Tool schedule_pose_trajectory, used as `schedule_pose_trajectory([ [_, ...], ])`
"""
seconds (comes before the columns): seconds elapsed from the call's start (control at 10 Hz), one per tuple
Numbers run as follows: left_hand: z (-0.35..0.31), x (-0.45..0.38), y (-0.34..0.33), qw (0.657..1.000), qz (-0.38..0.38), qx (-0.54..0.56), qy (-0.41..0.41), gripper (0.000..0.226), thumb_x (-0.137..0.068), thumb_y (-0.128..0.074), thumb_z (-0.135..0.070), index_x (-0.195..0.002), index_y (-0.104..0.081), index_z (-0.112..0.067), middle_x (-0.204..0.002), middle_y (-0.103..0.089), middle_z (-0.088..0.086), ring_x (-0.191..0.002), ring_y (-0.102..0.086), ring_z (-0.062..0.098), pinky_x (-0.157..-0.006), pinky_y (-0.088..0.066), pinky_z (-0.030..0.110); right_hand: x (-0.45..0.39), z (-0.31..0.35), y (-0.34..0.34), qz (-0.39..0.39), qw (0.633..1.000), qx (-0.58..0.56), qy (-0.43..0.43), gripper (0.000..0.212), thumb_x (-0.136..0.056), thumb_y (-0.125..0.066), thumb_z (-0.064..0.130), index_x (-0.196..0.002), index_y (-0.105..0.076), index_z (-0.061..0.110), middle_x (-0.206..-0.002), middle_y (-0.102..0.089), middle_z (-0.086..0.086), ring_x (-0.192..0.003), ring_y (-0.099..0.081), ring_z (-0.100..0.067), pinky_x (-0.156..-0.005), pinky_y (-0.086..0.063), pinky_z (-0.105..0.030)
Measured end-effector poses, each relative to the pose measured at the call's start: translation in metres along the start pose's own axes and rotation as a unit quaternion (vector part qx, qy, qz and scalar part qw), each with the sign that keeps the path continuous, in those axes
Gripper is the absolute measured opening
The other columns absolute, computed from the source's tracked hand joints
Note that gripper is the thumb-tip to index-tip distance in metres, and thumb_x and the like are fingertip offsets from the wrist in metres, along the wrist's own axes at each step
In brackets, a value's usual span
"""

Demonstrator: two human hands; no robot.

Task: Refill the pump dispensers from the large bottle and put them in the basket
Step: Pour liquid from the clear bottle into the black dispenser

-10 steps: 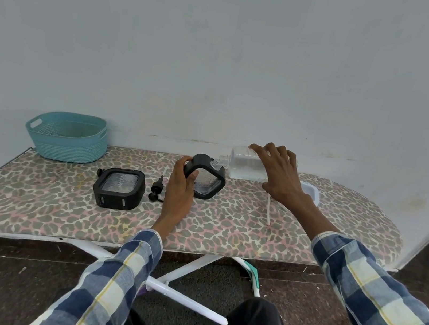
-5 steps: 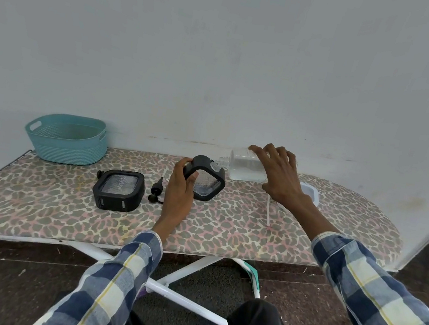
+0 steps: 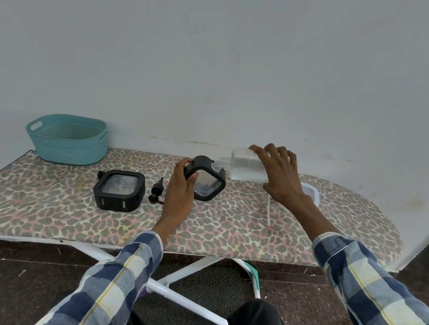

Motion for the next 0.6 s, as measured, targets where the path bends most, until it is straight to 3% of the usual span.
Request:
schedule_pose_trajectory([
  [0.6,-0.0020,0.0010,-0.0004,1.000,0.002,0.001,-0.002,0.039,-0.113,-0.041,-0.052,-0.149,-0.036,-0.037,-0.143,-0.058,-0.003,-0.122,-0.063,0.018,-0.098,-0.058,0.045,0.0002,0.0004,0.0020,-0.004,1.000,0.003,0.001,0.112,-0.056,-0.086,-0.004,-0.151,-0.038,0.032,-0.130,-0.049,-0.002,-0.120,-0.050,-0.030,-0.111,-0.034,-0.047],
])
Point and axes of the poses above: each hand's wrist, its own x-axis away from the middle knuckle, its own y-axis out of the back of the hand, z = x × y, the point moved 6 cm from there along -x, towards the middle knuckle
